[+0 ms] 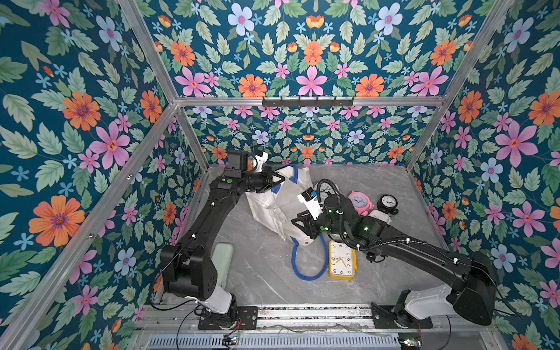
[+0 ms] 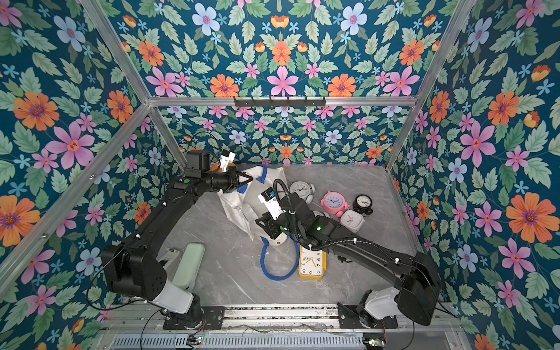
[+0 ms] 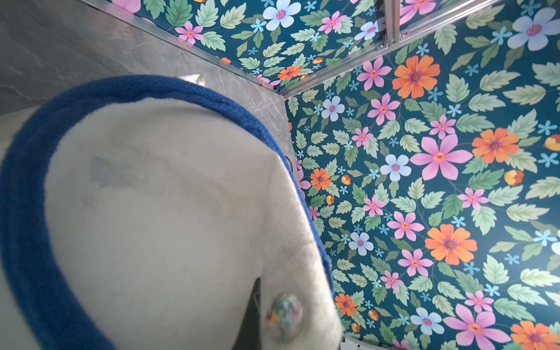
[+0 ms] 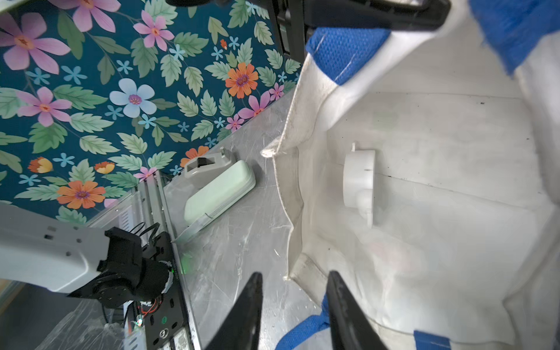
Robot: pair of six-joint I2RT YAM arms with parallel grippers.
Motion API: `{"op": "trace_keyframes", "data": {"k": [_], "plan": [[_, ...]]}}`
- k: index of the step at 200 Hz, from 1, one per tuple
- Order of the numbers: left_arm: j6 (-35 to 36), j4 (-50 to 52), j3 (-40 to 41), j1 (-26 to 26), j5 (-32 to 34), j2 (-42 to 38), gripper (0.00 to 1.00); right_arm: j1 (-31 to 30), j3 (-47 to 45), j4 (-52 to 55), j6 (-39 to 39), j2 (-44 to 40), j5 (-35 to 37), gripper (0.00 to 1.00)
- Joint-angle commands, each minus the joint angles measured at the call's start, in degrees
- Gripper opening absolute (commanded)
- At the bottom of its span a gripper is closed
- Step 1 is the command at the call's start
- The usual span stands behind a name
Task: Take the alarm clock out of the canvas bag
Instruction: Pick up the alarm from the canvas bag.
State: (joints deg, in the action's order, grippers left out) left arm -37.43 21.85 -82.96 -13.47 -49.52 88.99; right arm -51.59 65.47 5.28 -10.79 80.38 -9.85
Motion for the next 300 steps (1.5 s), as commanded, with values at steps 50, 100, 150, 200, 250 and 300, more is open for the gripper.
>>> {"op": "trace_keyframes", "data": {"k": [50, 100, 150, 200, 250, 300], "plan": [[-6.2, -6.4, 0.1, -1.3, -1.0, -0.3, 0.0, -0.1, -1.3, -10.9, 6.6, 9.6, 1.0, 0.28], [-6.8, -6.4, 0.3, -1.9, -0.9, -0.6, 0.0, 0.3, 0.1, -13.3, 7.5, 15.9, 1.5, 0.25], [-6.6, -6.1, 0.7, -2.1, -1.3, -1.0, 0.0, 1.5, 0.2, -16.0, 6.5, 20.2, 2.9, 0.24], [-6.6, -5.9, 0.8, -2.3, -1.2, -1.3, 0.0, 1.6, -0.7, -19.2, 6.8, 23.6, 6.2, 0.26], [-5.9, -5.0, 0.9, -2.6, -1.0, -1.5, 0.0, 2.1, -1.0, -19.4, 6.9, 25.5, 10.6, 0.32], [-5.2, -3.5, 0.3, -2.6, -1.2, -1.4, 0.0, 4.7, -1.8, -23.5, 4.1, 27.9, 8.2, 0.38]]}}
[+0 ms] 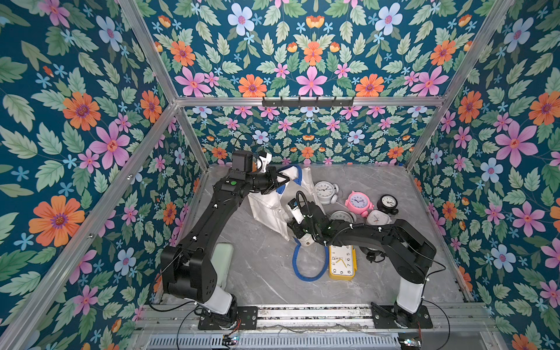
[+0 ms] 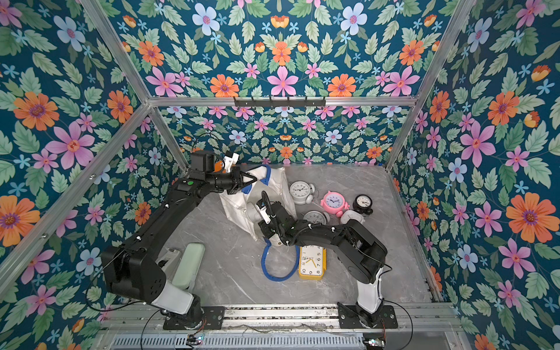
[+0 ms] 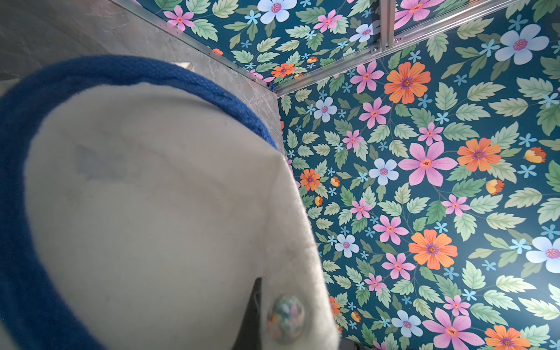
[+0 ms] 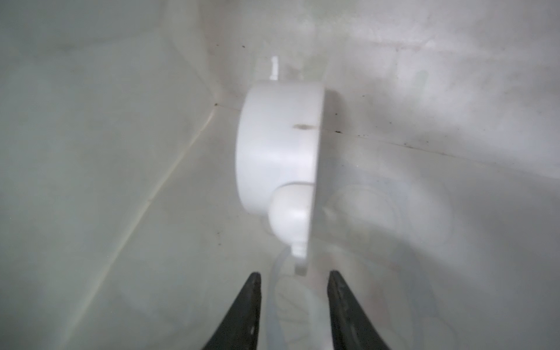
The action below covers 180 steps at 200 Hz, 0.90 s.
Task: Take the alarm clock out of the canvas bag
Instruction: Pick up the alarm from the canvas bag.
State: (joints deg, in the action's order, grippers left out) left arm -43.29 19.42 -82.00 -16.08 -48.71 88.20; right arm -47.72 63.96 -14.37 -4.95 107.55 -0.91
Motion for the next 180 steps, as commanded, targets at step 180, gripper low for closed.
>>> {"op": "trace_keyframes", "data": {"k": [180], "plan": [[4.3, 5.8, -4.0, 0.0, -0.5, -0.9, 0.0, 0.9, -0.5, -10.3, 4.1, 5.0, -2.9, 0.09]]}}
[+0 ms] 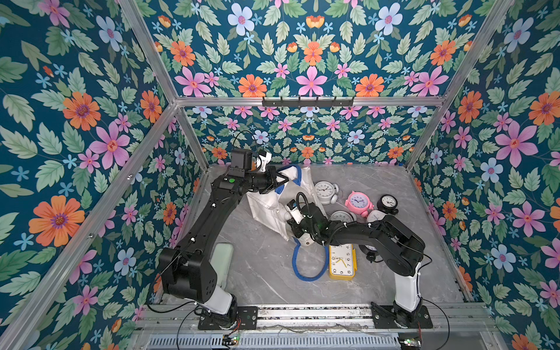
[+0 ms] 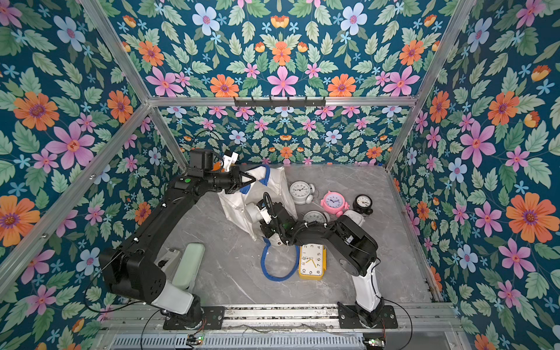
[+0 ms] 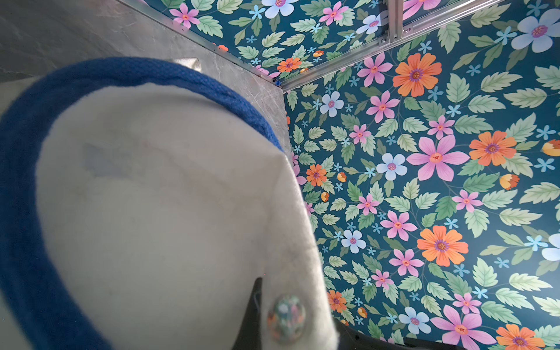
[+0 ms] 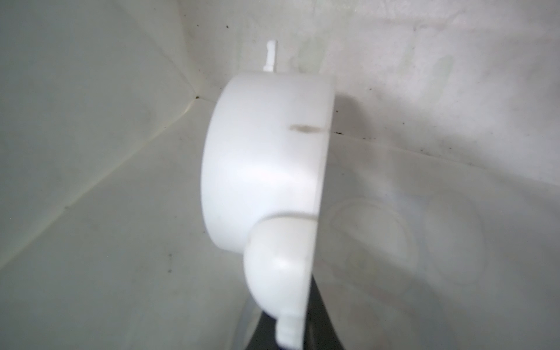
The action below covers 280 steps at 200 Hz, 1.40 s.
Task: Take the alarm clock out of the canvas bag
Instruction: Pick up the alarm from the canvas bag, then place the alarm at the center of the board.
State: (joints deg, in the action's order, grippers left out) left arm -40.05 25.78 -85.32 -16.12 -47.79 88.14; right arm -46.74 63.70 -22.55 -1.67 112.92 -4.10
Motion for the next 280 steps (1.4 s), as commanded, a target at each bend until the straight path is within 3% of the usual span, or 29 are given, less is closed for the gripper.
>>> {"op": "trace_keyframes", "data": {"k": [1, 29, 82, 128, 190, 228, 255, 280], "plan": [[1.1, -0.6, -0.7, 0.0, -1.4, -0.8, 0.0, -0.1, -0.2, -2.1, 0.8, -0.5, 0.4, 0.08], [1.3, -0.2, -0.2, 0.2, -0.7, -1.0, 0.0, -0.1, -0.5, -0.8, 0.9, -1.9, 0.6, 0.0], [-0.6, -2.5, 1.3, 0.6, 0.6, -1.0, 0.0, 0.0, -1.1, 6.8, 1.0, -8.3, -1.7, 0.0], [-0.7, -3.2, 0.9, 0.7, 4.0, -0.2, 0.0, 0.0, 2.5, 25.0, 0.1, -17.3, -2.7, 0.0], [-2.8, -3.7, 0.9, 0.7, 10.1, 0.4, 0.0, 0.1, 3.9, 41.6, 2.1, -36.7, -8.8, 0.0], [-11.3, -15.2, 4.6, -1.8, 9.7, -0.4, 0.0, 3.4, 6.9, 52.0, 1.5, -44.9, -12.4, 0.0], [-15.0, -16.1, 3.2, -4.5, 12.0, 0.5, 0.0, 3.7, 8.4, 56.0, 1.7, -51.0, -9.2, 0.0], [-21.6, -23.2, 5.8, -5.1, 11.7, -1.6, 0.0, 5.6, 9.7, 58.7, 1.8, -54.0, -8.8, 0.0]]}}
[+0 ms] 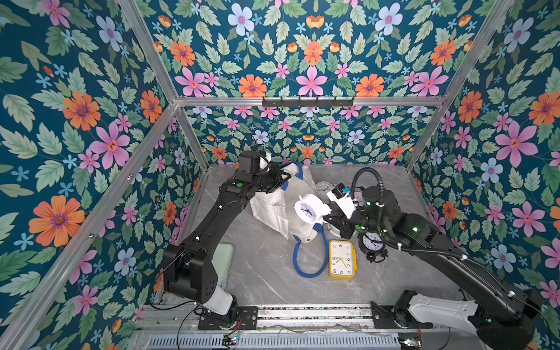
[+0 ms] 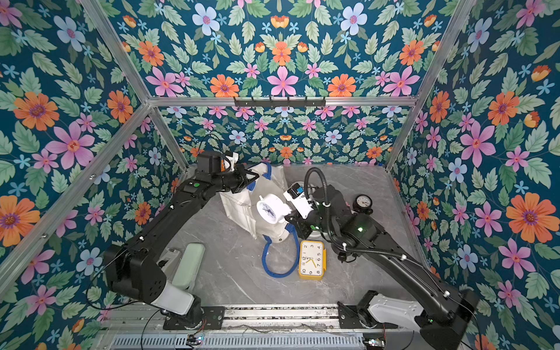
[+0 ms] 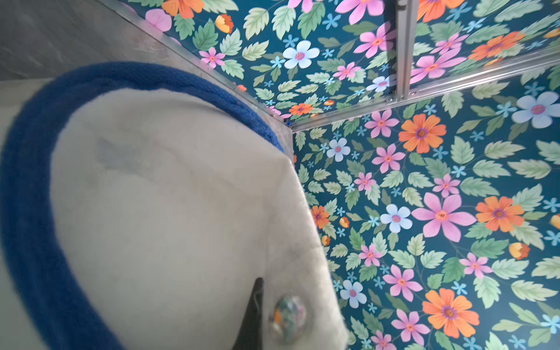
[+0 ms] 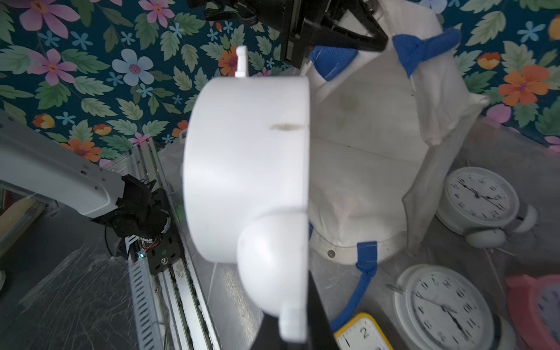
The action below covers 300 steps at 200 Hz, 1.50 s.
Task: Take the alarm clock out of the canvas bag
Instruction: Place the alarm at the center of the board, then place the canvas bag at the center of the board.
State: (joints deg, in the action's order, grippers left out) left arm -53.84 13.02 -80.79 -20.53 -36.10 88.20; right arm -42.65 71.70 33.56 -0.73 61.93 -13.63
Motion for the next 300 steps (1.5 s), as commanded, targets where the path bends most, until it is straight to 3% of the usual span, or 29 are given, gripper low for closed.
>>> {"op": "trace_keyframes", "data": {"k": [1, 17, 31, 80, 156, 209, 245, 270, 300], "plan": [[-7.9, -10.4, 1.3, -0.7, 0.2, -1.7, 0.0, 1.7, 1.7, 2.7, 0.8, -3.1, 0.5, 0.0], [-8.6, -10.5, 1.6, 0.3, 2.5, -2.4, 0.0, 5.3, 1.7, 3.6, -0.7, -4.2, -2.9, 0.0], [-13.2, -14.1, 4.6, 3.1, 0.4, -2.0, 0.0, 7.8, 1.5, 3.8, -1.8, -4.7, -5.1, 0.0], [-23.8, -28.7, 15.5, 12.9, -4.8, 2.5, 0.0, 9.5, 1.4, 6.5, -2.4, -3.6, -6.9, 0.0], [-20.8, -26.2, 15.8, 23.4, -7.7, 6.3, 0.0, 12.1, 1.7, 8.8, -5.0, 3.6, -15.0, 0.0], [-10.1, -13.7, 11.9, 29.2, -7.3, 9.2, 0.0, 12.2, 0.3, 8.0, -5.6, 6.0, -16.3, 0.0], [6.3, 4.6, 3.7, 30.4, -1.0, 10.2, 0.32, 12.2, -1.8, 6.8, -5.7, 10.3, -16.9, 0.0], [15.8, 18.4, -2.9, 30.4, 7.4, 11.5, 0.39, 12.2, -3.1, 4.4, -6.8, 15.1, -20.7, 0.0], [18.5, 22.0, -2.9, 30.7, 10.1, 12.2, 0.39, 12.2, -2.5, 2.9, -7.8, 21.7, -25.0, 0.0]]}}
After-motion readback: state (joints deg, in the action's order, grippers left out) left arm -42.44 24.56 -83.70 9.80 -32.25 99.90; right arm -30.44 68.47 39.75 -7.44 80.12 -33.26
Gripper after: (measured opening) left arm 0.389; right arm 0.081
